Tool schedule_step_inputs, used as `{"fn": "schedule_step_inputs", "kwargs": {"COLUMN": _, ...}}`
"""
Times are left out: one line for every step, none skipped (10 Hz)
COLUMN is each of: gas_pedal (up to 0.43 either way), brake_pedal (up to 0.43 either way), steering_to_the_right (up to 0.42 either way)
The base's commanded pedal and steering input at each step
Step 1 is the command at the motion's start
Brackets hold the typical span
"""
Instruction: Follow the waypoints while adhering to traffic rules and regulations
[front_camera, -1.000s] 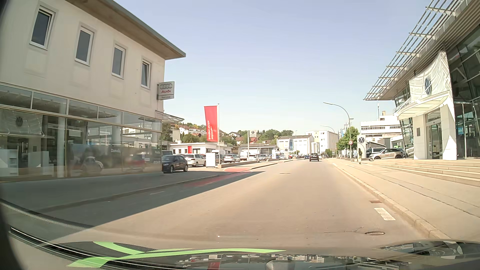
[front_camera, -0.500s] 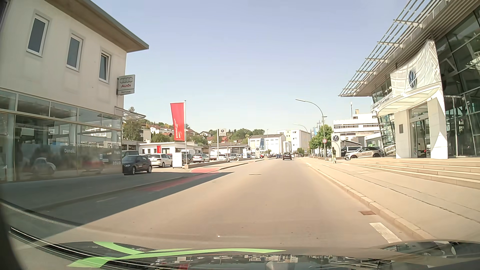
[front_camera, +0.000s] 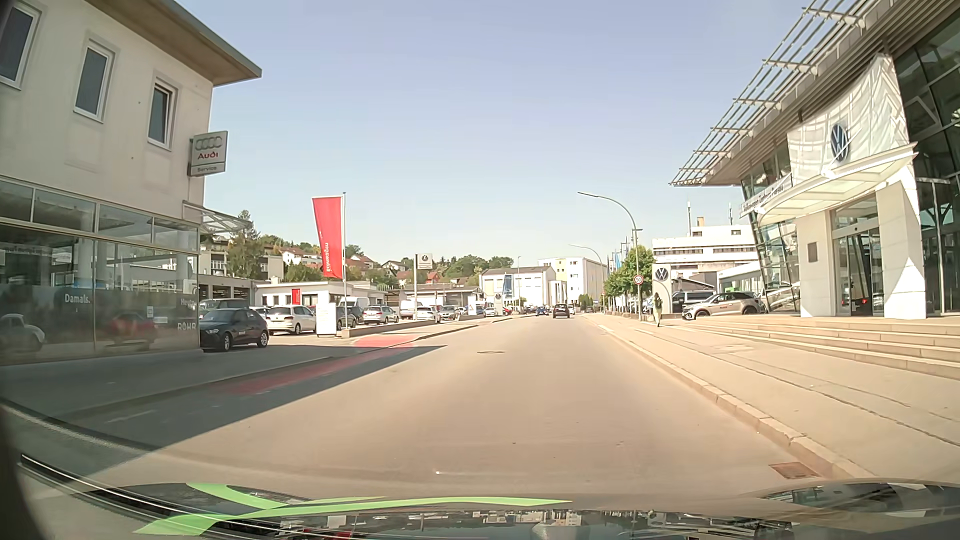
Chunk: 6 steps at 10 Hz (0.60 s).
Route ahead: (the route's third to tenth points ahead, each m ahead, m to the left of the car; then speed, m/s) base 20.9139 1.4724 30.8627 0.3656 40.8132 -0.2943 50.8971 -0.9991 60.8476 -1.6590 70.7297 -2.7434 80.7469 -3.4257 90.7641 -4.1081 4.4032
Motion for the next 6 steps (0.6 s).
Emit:
{"fn": "schedule_step_inputs", "kwargs": {"gas_pedal": 0.177, "brake_pedal": 0.000, "steering_to_the_right": 0.027}}
{"fn": "schedule_step_inputs", "kwargs": {"gas_pedal": 0.177, "brake_pedal": 0.000, "steering_to_the_right": 0.025}}
{"fn": "schedule_step_inputs", "kwargs": {"gas_pedal": 0.177, "brake_pedal": 0.000, "steering_to_the_right": 0.023}}
{"fn": "schedule_step_inputs", "kwargs": {"gas_pedal": 0.177, "brake_pedal": 0.000, "steering_to_the_right": 0.025}}
{"fn": "schedule_step_inputs", "kwargs": {"gas_pedal": 0.177, "brake_pedal": 0.000, "steering_to_the_right": 0.028}}
{"fn": "schedule_step_inputs", "kwargs": {"gas_pedal": 0.177, "brake_pedal": 0.000, "steering_to_the_right": 0.029}}
